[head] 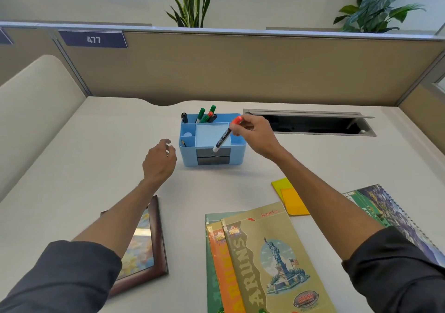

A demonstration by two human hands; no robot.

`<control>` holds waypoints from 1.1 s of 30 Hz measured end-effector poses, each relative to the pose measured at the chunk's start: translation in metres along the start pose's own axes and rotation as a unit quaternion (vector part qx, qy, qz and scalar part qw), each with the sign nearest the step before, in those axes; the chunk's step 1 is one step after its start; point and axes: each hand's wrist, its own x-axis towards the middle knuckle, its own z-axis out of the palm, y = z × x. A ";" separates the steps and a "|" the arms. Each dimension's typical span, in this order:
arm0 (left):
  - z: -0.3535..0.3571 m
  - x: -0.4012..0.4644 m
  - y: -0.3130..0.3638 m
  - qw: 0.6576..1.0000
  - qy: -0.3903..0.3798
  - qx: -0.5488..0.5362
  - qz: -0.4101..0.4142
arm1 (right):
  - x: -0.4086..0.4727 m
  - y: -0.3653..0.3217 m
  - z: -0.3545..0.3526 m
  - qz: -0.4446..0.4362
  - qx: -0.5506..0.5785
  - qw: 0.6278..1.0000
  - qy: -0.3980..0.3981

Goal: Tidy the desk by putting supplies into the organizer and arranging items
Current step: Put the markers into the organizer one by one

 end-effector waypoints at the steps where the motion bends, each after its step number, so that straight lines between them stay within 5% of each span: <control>1: 0.000 0.000 -0.001 1.000 -0.003 -0.001 0.001 | 0.005 -0.004 0.002 -0.005 0.008 1.000 0.009; 14: 0.003 0.003 -0.019 0.999 -0.035 0.023 0.005 | 0.061 -0.020 0.041 -0.044 -0.113 0.989 0.086; 33: 0.002 0.003 -0.026 0.999 -0.034 0.021 0.006 | 0.083 -0.010 0.064 -0.007 -0.253 0.967 -0.028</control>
